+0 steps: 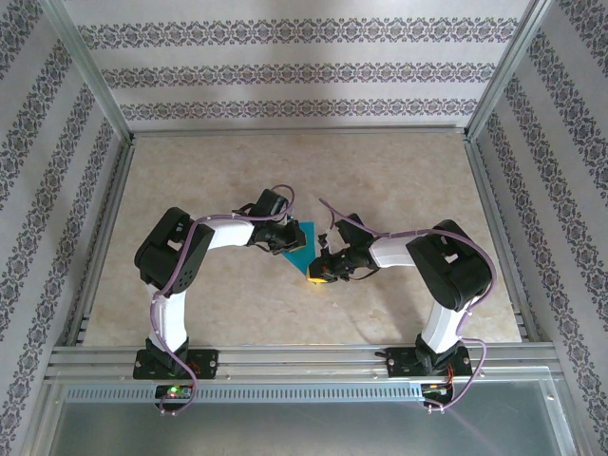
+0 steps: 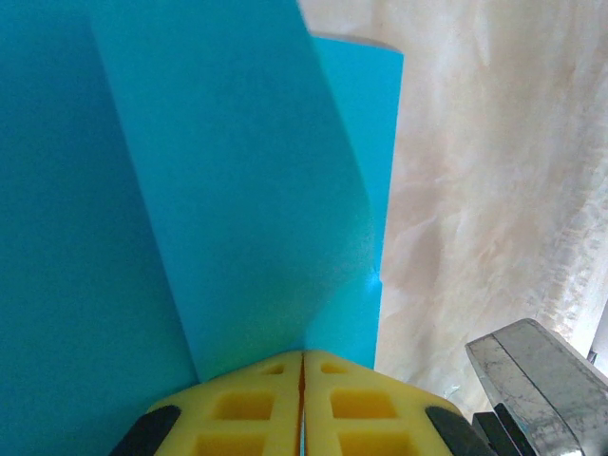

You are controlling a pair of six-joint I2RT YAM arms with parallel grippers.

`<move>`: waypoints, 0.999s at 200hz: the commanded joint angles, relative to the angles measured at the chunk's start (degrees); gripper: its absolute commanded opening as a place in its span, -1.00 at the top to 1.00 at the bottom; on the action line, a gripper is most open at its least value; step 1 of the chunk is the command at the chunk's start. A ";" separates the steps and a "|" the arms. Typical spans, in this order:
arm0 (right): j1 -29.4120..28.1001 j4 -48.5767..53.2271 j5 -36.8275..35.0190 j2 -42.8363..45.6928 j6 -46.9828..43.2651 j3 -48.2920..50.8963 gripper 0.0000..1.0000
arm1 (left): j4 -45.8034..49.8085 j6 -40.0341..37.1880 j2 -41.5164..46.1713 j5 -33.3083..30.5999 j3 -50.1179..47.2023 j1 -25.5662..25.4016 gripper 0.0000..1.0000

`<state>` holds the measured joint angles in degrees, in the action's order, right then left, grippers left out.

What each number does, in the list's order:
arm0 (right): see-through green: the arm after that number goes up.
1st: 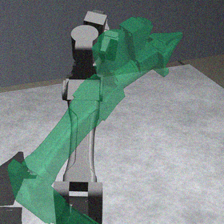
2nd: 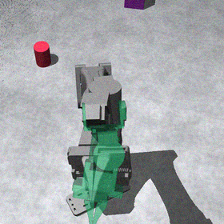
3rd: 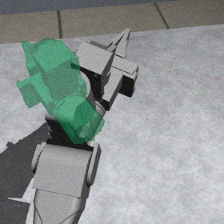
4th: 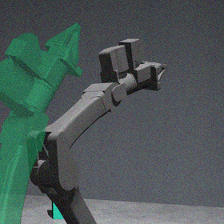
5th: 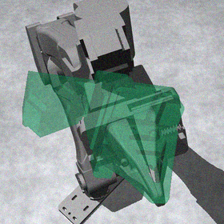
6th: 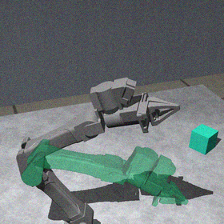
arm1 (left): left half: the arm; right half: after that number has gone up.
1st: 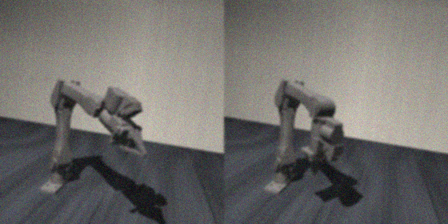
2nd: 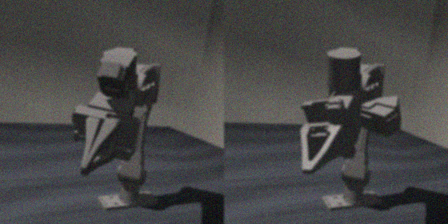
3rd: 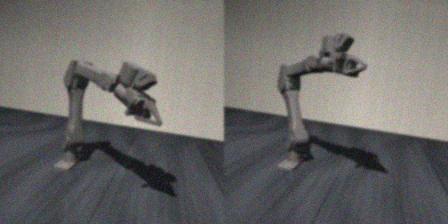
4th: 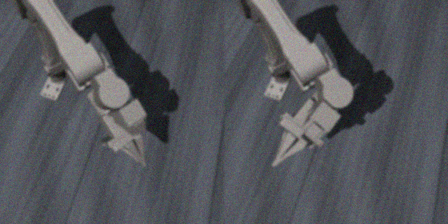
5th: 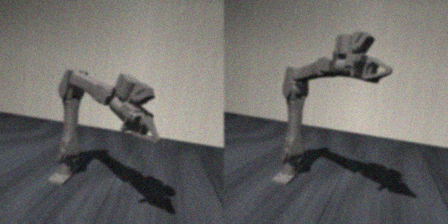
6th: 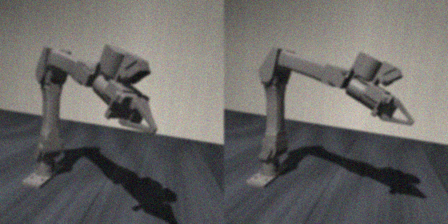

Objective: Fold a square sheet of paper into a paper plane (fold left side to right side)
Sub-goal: Fourth fold the wing at the center of the table.

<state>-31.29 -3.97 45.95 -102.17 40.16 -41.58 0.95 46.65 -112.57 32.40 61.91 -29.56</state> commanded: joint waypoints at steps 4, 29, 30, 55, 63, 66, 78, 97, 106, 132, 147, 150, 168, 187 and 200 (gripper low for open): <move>-0.79 2.39 -1.86 -1.20 -1.49 2.24 1.00 | 5.95 -1.47 -3.27 -4.13 -0.75 0.09 0.81; -1.03 2.17 -1.75 -0.62 -1.67 3.19 1.00 | 6.61 -1.70 -3.35 -4.65 -0.67 0.29 0.81; -1.04 2.14 -1.75 -0.60 -1.67 3.23 1.00 | 6.65 -1.72 -3.35 -4.68 -0.71 0.25 0.82; -1.19 1.55 -1.41 0.38 -1.42 4.42 1.00 | 7.74 -2.01 -3.44 -5.64 -0.56 0.54 0.81; -1.23 1.21 -1.24 0.69 -1.32 4.81 1.00 | 7.81 -2.02 -3.51 -5.82 -0.66 0.56 0.82; -1.31 1.05 -1.10 0.80 -1.24 4.98 1.00 | 7.82 -2.01 -3.53 -5.82 -0.77 0.60 0.81; -1.54 0.43 -0.65 1.17 -0.97 5.60 1.00 | 7.88 -2.01 -3.61 -5.92 -0.76 0.64 0.82; -1.92 -0.20 -0.25 1.99 -0.41 6.44 1.00 | 7.75 -2.09 -3.62 -5.88 -0.90 0.62 0.82; -2.14 -0.30 -0.10 2.51 -0.27 6.76 1.00 | 7.75 -2.06 -3.62 -5.92 -0.74 0.64 0.82; -2.05 0.50 0.89 5.88 0.18 7.39 1.00 | 7.60 -1.95 -3.49 -5.62 -0.74 0.64 0.83; -1.19 2.12 0.96 9.69 0.18 7.40 1.00 | 7.51 -1.85 -3.35 -5.54 -0.78 0.63 0.83; -0.98 2.38 1.04 10.50 0.18 7.39 1.00 | 7.53 -1.89 -3.35 -5.58 -0.74 0.63 0.83; 0.92 2.95 1.97 14.63 0.66 7.25 1.00 | 7.40 -1.87 -3.18 -5.35 -0.75 0.60 0.83; 2.13 3.08 1.98 16.37 0.97 6.01 1.00 | 7.31 -1.83 -3.18 -5.29 -0.81 0.62 0.83; 1.98 2.69 1.73 15.44 1.38 4.54 1.00 | 7.14 -1.78 -3.17 -5.25 -0.82 0.62 0.83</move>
<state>-29.67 -2.33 46.89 -86.50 40.64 -34.76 1.56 46.02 -112.66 32.34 62.19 -29.52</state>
